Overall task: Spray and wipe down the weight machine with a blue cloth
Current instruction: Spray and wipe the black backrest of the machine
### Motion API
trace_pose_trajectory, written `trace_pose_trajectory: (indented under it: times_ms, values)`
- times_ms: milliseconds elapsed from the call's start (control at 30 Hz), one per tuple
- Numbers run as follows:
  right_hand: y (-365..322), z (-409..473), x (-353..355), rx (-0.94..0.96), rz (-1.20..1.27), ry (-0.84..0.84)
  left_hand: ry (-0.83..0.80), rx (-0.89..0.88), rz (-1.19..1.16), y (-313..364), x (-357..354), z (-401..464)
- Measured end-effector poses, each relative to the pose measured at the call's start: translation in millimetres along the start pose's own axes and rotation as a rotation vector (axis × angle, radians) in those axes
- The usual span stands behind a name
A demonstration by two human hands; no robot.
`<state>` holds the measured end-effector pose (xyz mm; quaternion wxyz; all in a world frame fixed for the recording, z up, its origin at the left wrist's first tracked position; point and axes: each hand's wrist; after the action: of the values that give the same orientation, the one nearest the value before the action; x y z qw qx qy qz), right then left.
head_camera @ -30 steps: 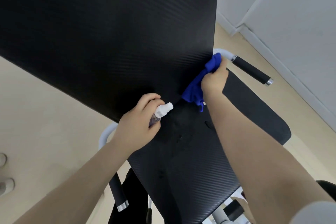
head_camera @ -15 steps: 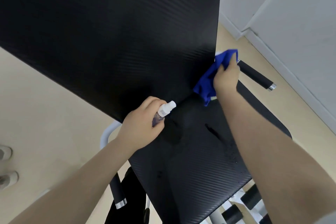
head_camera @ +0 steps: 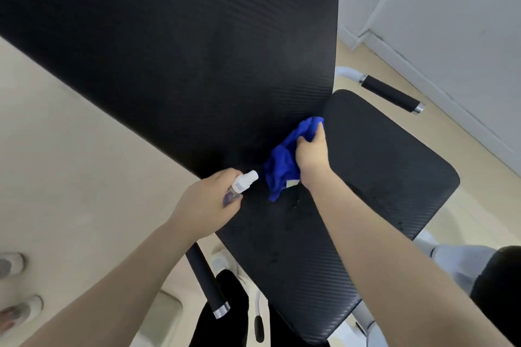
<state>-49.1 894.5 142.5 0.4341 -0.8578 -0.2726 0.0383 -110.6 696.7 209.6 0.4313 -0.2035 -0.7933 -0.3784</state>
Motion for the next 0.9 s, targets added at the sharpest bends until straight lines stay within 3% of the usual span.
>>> trace_pose_trajectory:
  times_ms: [133,233,367,467,600,733,900]
  values:
    - [-33,25,4,0.083,0.025,0.152,0.017,-0.051,0.068,-24,11,-12]
    - [-14,-13,-21,0.093,-0.094,0.190,0.040,-0.062,0.096,-43,15,-20]
    - [59,-70,-56,0.058,-0.033,0.073,0.128,-0.096,0.077,-62,22,-24]
    - [55,-66,-50,0.066,0.116,0.071,0.201,-0.125,0.043,-69,29,-20]
    - [-16,-51,-39,0.406,0.142,0.183,0.299,-0.229,0.049,-79,35,-19]
    - [-56,-73,-59,0.711,0.042,0.240,0.359,-0.226,-0.046,-75,41,-21]
    - [-15,-139,-85,0.981,-0.204,-0.090,0.393,-0.156,-0.211,-64,65,-24]
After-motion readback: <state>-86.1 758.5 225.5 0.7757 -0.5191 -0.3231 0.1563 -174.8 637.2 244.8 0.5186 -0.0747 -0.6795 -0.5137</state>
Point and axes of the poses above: each hand's wrist, its own z-axis towards the middle knuckle, its own x-axis out of the back of the hand, y = z × x, and after that the axes turned 12 degrees about z, right-handed
